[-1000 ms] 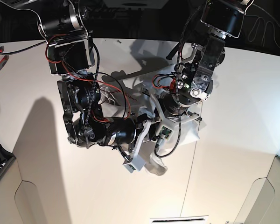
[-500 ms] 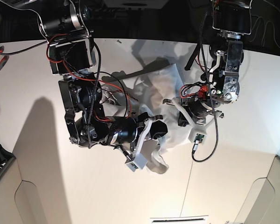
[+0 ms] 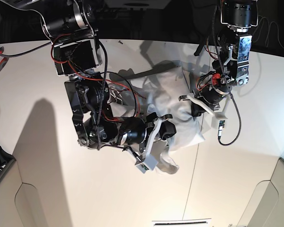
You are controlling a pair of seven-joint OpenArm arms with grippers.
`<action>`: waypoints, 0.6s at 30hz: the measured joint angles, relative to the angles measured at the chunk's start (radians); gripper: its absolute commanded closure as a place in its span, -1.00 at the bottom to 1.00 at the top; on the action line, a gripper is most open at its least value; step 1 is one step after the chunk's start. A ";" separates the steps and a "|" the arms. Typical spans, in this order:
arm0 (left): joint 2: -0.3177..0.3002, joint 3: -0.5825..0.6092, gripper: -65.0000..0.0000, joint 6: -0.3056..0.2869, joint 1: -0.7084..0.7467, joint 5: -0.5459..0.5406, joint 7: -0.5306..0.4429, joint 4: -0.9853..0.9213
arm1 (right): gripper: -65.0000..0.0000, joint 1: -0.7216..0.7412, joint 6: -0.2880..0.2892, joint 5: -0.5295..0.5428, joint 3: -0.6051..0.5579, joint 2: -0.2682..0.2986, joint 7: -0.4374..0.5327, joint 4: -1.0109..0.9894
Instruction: Layout the t-shirt on the table in an organized manner, then fold the t-shirt properly
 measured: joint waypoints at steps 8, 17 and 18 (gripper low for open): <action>0.013 -0.001 1.00 -0.014 0.000 -0.018 0.004 -0.002 | 1.00 0.000 -0.111 -0.150 -0.146 0.000 0.103 -0.020; 0.013 -0.001 1.00 -0.014 -0.003 -0.031 0.008 -0.003 | 1.00 0.000 -0.115 -0.158 -0.279 0.000 0.225 -0.167; 0.013 -0.001 1.00 -0.014 -0.003 -0.032 0.008 -0.003 | 1.00 0.000 -0.115 -0.159 -0.284 0.000 0.241 -0.187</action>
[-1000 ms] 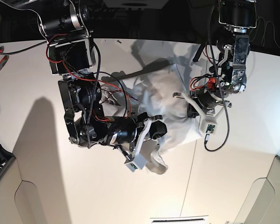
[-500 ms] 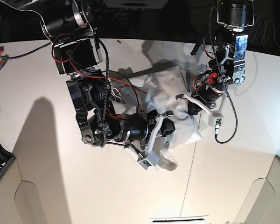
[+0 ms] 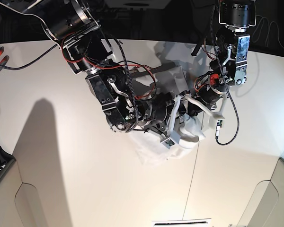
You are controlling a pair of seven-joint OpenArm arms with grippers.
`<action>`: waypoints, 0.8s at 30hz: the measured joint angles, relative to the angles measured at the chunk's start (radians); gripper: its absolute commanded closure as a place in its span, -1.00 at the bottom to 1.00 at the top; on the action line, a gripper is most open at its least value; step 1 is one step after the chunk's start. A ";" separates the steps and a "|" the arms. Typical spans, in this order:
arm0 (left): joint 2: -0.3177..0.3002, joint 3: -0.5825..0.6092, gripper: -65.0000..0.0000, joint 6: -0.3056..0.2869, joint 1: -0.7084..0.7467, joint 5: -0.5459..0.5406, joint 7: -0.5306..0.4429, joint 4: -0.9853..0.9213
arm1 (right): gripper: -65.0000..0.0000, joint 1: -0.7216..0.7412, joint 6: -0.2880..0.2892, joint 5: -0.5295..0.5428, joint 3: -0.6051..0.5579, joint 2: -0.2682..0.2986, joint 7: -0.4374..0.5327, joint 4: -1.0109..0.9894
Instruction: Layout the t-shirt on the table in an organized manner, then fold the t-shirt properly
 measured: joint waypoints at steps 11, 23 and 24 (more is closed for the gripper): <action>0.000 0.000 1.00 0.000 0.000 -0.016 0.007 0.000 | 1.00 0.000 -0.003 0.157 -0.002 0.006 -0.001 -0.021; 0.000 -0.001 1.00 -0.027 0.000 -0.052 0.011 0.001 | 0.66 -0.002 0.058 0.326 0.002 0.027 -0.006 -0.021; -0.003 -0.001 1.00 -0.029 0.000 -0.054 0.011 0.001 | 0.64 -0.003 0.061 0.338 0.002 0.029 -0.006 -0.020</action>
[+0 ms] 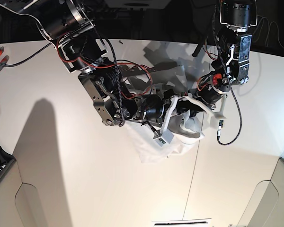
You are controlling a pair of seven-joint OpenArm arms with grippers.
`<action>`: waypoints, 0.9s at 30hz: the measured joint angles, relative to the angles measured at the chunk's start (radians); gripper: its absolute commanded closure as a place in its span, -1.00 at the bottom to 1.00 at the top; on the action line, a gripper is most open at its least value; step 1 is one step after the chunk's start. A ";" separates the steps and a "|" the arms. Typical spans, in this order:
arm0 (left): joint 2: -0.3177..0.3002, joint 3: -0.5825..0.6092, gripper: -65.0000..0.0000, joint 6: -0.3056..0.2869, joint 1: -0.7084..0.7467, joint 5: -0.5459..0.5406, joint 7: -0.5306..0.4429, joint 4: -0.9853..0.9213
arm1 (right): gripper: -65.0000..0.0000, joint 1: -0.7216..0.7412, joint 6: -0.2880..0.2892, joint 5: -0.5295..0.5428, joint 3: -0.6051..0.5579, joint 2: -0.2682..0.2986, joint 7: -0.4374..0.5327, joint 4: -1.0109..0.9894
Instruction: Layout the t-shirt on the table in an organized manner, then fold the t-shirt properly
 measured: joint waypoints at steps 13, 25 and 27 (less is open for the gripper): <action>0.004 -0.001 1.00 -0.074 -0.011 -0.113 -0.046 0.021 | 0.56 -0.013 0.003 -0.142 0.004 0.016 -0.129 0.330; 0.002 -0.002 1.00 -0.087 -0.008 -0.116 -0.046 0.021 | 0.03 -0.012 0.006 -0.167 0.005 0.024 -0.147 0.356; 0.003 -0.002 1.00 -0.089 -0.008 -0.117 -0.046 0.021 | 0.03 -0.011 0.008 -0.145 0.005 0.026 -0.155 0.356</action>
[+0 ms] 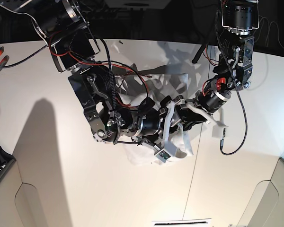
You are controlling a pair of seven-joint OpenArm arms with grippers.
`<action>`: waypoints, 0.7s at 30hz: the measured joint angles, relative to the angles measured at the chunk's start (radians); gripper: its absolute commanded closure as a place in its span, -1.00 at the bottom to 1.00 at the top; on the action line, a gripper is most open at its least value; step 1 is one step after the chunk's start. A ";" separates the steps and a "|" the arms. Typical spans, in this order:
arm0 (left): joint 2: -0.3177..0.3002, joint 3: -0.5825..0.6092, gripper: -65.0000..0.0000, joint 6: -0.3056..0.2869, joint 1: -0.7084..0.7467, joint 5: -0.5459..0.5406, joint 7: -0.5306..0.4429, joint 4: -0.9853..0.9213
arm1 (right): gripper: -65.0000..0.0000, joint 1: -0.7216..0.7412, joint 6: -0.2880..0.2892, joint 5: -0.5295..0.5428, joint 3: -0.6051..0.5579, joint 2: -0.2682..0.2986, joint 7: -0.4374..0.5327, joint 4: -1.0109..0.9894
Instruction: Layout the t-shirt on the table in an organized manner, then fold the t-shirt properly
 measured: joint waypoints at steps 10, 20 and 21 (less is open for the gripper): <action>0.005 0.002 1.00 -0.051 -0.004 -0.052 -0.035 0.008 | 0.03 -0.003 0.004 -0.078 0.002 0.005 -0.075 0.168; 0.006 0.003 1.00 -0.055 -0.008 -0.060 -0.040 0.008 | -0.01 -0.005 0.016 -0.124 -0.009 0.005 -0.089 0.205; 0.005 0.003 1.00 -0.058 -0.005 -0.060 -0.041 0.008 | -0.11 -0.005 0.016 -0.128 -0.016 0.006 -0.089 0.205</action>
